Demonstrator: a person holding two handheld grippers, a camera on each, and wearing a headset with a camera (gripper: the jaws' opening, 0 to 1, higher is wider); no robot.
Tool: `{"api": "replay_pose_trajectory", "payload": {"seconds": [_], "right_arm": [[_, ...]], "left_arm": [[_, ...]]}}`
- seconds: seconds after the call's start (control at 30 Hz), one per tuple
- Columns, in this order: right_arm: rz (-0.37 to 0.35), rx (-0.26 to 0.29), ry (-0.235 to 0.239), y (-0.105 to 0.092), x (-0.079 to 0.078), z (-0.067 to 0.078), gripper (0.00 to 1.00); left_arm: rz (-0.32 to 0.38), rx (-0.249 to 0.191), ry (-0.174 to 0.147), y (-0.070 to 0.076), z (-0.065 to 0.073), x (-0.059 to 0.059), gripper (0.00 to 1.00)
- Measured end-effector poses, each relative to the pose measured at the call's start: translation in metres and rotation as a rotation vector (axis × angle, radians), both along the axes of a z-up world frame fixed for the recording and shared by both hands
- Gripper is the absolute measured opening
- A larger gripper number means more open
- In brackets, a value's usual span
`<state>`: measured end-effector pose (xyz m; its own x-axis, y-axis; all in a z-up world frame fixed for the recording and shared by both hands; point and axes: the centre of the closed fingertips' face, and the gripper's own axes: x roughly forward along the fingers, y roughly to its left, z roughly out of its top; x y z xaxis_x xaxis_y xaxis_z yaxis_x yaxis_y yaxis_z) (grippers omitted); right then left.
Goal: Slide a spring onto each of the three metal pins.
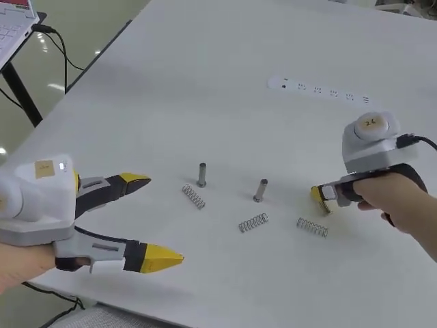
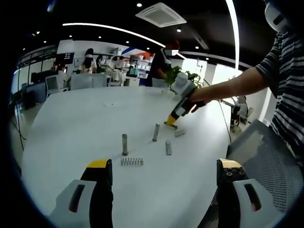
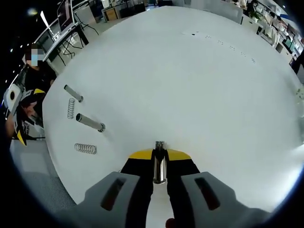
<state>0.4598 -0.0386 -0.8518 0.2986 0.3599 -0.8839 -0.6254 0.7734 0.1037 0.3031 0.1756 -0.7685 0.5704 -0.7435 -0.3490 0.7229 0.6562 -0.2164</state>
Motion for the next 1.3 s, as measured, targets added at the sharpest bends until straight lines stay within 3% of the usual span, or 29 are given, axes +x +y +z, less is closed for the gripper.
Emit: {"api": "replay_pose_trajectory", "payload": {"seconds": [0.37,0.57,1.3], "right_arm": [[0.035,0.08,-0.093,0.007,-0.005,0.019,0.1],[0.04,0.107,-0.118,0.009,-0.006,0.025,0.1],[0.108,0.074,-0.192,0.0,-0.025,0.029,0.1]], "left_arm": [[-0.013,-0.001,0.001,-0.006,0.002,-0.001,0.9],[-0.014,0.002,-0.003,-0.005,0.005,-0.002,0.89],[-0.025,0.01,-0.002,-0.008,0.004,-0.003,0.89]]}}
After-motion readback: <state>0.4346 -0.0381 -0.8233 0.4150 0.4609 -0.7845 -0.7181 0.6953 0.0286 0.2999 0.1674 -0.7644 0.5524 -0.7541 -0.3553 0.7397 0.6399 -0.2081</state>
